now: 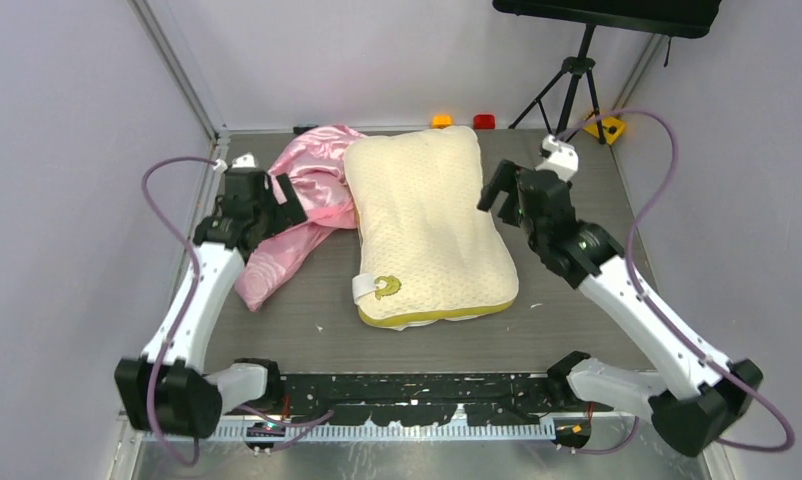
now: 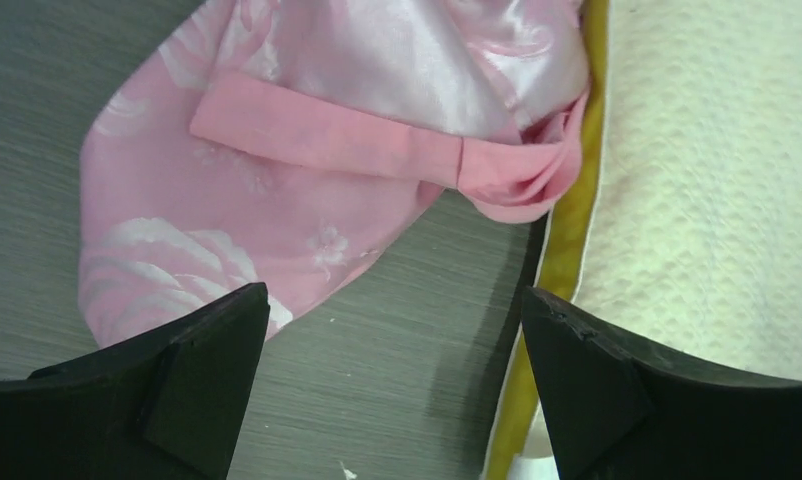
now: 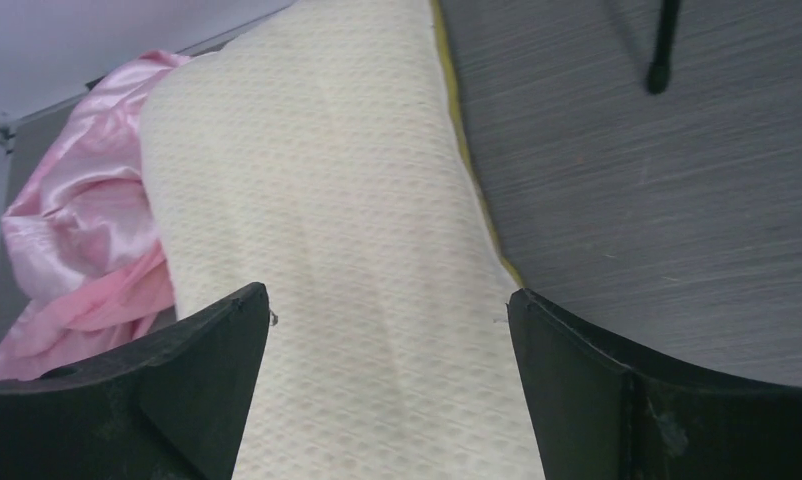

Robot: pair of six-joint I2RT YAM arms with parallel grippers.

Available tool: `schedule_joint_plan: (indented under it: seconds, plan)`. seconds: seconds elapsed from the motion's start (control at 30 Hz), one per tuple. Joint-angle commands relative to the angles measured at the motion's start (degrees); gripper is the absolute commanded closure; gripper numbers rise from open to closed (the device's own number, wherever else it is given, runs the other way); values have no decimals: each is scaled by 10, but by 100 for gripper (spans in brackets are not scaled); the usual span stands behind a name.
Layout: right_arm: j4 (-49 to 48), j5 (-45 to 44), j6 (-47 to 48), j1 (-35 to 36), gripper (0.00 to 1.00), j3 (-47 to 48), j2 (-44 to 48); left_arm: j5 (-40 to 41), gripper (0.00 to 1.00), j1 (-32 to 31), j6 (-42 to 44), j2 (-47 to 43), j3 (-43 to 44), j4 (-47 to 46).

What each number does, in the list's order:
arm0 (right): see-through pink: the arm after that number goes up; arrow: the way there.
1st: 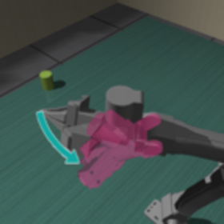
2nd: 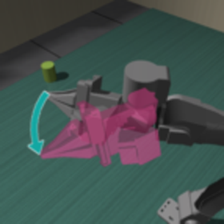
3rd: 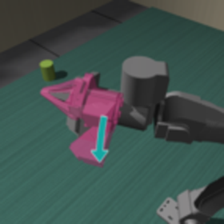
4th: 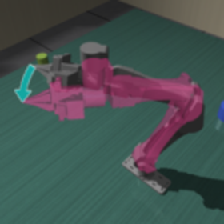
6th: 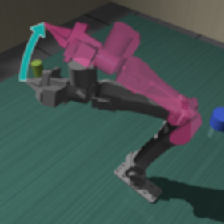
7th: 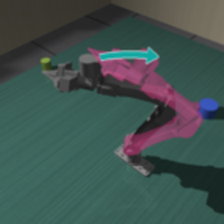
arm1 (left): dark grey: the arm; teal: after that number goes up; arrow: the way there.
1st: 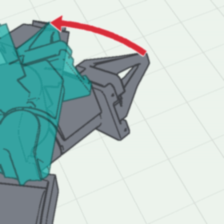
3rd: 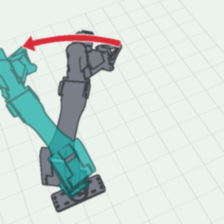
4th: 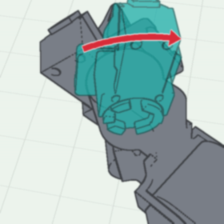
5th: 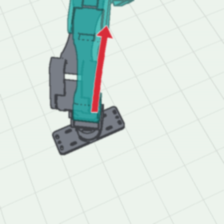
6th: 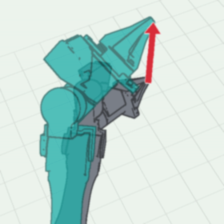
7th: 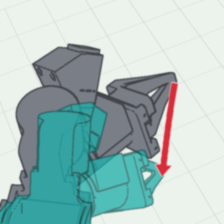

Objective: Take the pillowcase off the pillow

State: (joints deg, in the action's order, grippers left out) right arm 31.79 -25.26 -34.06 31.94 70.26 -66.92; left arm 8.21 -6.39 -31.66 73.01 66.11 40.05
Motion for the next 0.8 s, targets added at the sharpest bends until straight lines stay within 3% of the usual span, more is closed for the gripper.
schedule_joint_plan:
  seconds: [0.0,0.17,0.37,0.5,0.67,0.77]
  plan:
    - [-148,-95,45,-5,7,-149,120,42,0,-11,101,-126,-99,-185]
    - [-138,-168,47,-23,7,-236,206,102,0,-11,153,-194,-171,-216]
    - [-262,-150,86,-94,8,-353,251,-24,0,-12,163,-235,-291,-364]
    - [-430,-141,133,-102,7,-439,231,-24,0,-12,153,-197,-338,-412]
    - [-487,-47,174,-101,7,-438,142,31,0,-12,200,-187,-437,-567]
    - [-526,-128,165,-103,5,-442,94,59,0,-12,241,-150,-443,-605]
